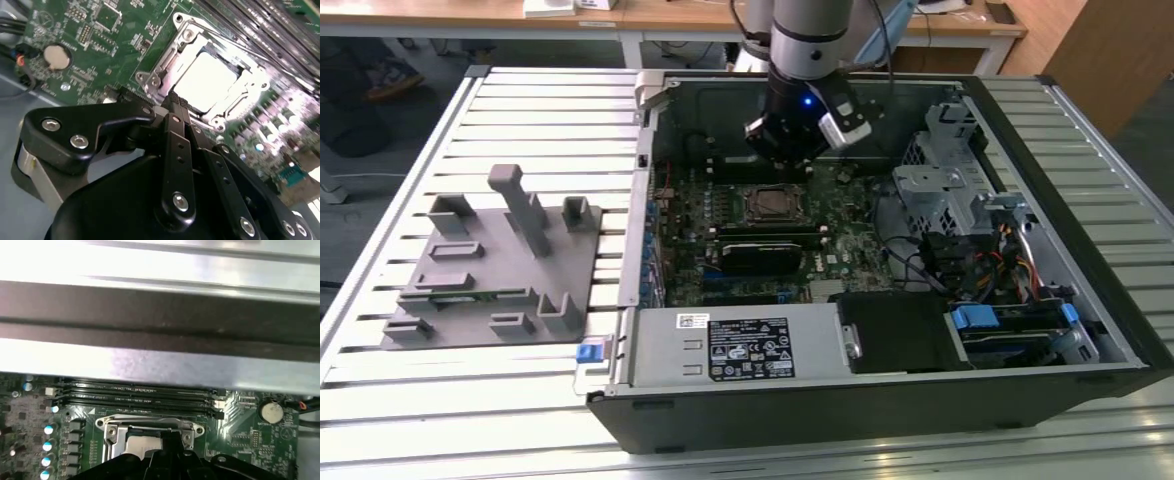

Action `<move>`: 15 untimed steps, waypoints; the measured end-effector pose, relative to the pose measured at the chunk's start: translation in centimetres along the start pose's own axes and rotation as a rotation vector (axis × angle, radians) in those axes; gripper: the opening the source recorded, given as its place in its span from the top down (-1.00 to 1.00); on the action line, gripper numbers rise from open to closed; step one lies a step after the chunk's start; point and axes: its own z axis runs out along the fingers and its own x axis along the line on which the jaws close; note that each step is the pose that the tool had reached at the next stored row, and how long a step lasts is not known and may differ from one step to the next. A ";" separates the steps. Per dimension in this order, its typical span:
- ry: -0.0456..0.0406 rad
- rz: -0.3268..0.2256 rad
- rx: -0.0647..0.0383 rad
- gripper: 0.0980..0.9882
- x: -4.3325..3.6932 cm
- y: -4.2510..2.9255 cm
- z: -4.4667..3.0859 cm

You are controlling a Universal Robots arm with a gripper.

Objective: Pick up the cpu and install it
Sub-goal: 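Install the second cpu locking lever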

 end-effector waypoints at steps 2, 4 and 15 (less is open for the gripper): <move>0.0001 0.000 0.000 0.98 -0.01 0.03 -0.79; 0.0002 0.000 0.000 0.98 -0.02 0.04 -1.43; 0.0001 0.000 0.000 0.98 0.08 -1.86 -1.78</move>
